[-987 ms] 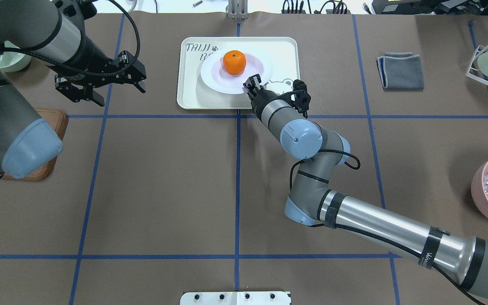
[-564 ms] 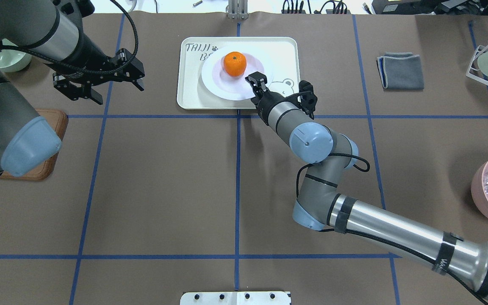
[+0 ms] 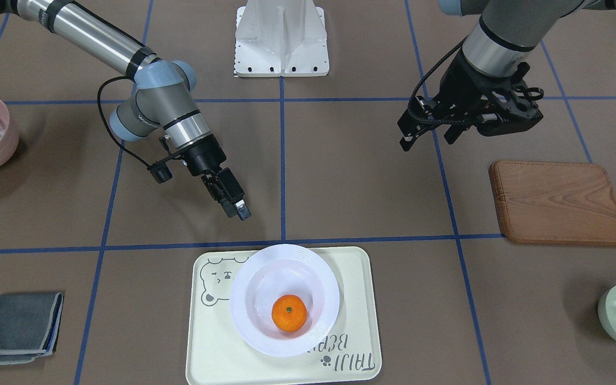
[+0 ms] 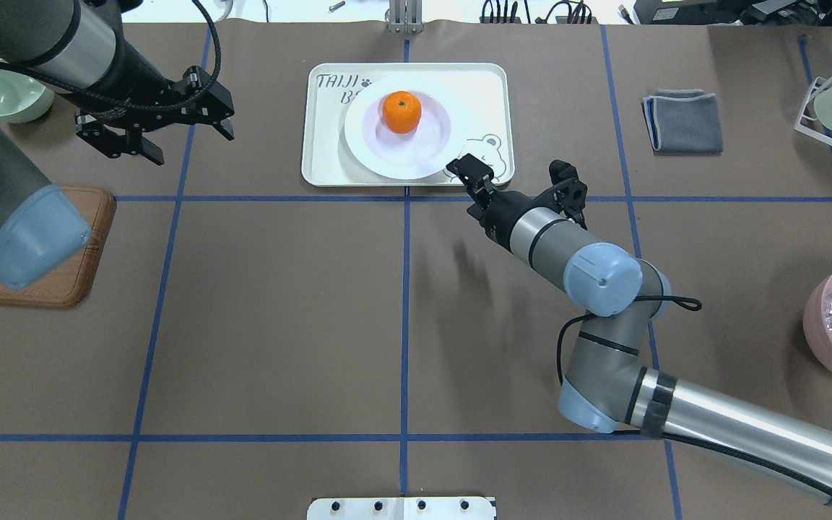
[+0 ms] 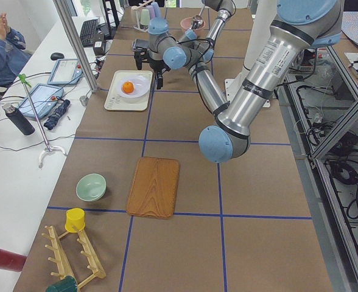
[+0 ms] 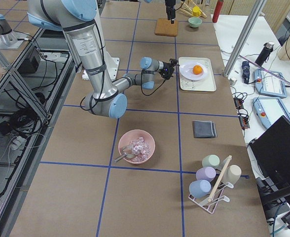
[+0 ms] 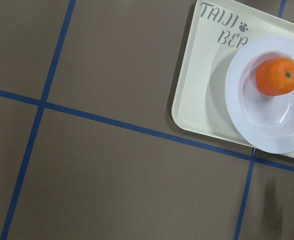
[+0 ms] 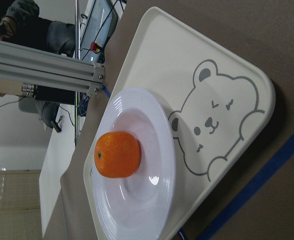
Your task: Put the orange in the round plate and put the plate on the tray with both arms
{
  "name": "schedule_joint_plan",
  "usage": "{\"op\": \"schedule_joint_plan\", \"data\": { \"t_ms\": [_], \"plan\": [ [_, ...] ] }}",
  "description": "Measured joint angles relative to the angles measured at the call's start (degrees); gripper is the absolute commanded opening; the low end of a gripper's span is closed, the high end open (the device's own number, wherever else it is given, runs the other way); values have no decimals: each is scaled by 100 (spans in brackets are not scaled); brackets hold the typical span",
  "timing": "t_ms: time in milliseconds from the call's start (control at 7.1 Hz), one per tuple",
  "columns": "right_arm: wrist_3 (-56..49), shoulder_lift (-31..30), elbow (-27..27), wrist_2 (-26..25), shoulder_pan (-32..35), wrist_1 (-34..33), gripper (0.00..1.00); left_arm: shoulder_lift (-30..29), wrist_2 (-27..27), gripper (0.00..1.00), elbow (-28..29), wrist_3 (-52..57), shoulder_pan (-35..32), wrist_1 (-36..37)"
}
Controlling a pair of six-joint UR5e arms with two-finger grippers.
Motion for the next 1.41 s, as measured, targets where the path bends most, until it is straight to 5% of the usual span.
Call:
{"op": "schedule_joint_plan", "data": {
  "t_ms": [423,846,1128,1409],
  "plan": [
    [-2051,-717,504,3251,1673,-72,100,595,16,97,-74,1330,-359,40],
    [-4597,-990,-96,6210,3800,-364,97,1489,10,97,-159,3465,-1031,47],
    [-6380,-1259,-217,6777,4502,-1191,100,1960,7,97,-11,4943,-1574,50],
    [-7795,-1465,-239,6790,5025,-1999,100,2231,1,97,134,5879,-2038,52]
  ]
}}
